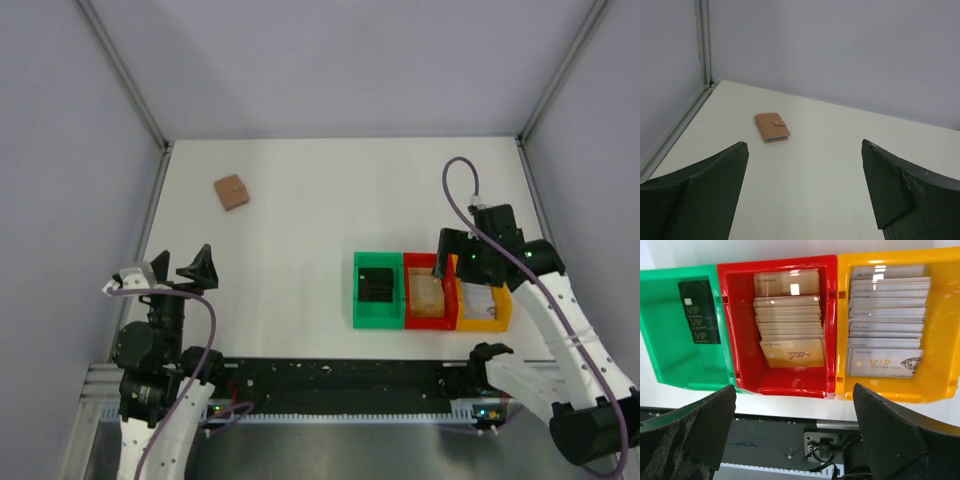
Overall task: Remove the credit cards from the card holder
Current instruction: Move the storage box to the center of the board.
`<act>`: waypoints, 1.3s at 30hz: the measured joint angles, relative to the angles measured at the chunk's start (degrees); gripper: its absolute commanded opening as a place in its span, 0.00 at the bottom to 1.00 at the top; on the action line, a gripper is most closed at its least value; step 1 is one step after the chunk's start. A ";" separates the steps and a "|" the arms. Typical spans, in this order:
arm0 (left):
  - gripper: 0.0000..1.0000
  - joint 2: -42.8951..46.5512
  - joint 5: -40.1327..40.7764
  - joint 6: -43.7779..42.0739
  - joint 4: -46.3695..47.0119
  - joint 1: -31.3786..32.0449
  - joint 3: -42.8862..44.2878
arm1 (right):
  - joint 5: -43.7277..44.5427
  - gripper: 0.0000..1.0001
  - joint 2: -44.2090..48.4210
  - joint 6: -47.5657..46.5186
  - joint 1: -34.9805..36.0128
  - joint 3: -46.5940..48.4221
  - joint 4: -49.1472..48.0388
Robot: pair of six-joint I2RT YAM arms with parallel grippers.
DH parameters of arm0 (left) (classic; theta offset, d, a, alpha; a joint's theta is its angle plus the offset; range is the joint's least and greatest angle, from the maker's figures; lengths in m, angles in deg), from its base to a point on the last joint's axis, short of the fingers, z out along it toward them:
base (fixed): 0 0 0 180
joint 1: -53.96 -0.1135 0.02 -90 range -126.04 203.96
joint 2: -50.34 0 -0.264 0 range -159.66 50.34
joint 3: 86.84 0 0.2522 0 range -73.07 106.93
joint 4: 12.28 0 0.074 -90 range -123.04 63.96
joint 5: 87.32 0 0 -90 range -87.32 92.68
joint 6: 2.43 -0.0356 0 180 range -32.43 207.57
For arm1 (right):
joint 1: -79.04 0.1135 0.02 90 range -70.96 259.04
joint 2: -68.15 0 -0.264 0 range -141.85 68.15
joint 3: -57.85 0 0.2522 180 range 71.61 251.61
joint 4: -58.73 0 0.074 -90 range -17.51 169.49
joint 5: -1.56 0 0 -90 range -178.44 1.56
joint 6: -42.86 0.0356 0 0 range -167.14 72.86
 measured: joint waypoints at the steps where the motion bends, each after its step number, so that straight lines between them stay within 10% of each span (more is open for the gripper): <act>1: 0.98 0.02 0.09 0.00 0.00 0.09 0.00 | 0.79 0.99 -1.66 0.09 1.03 -0.22 0.24; 15: 0.98 0.02 1.20 -0.02 -0.17 1.22 0.00 | 13.11 0.99 -19.02 2.73 6.21 -0.46 -5.09; 39: 0.98 0.02 2.34 -0.04 -0.26 2.34 0.00 | 8.48 0.98 -44.70 0.33 1.64 11.74 -22.67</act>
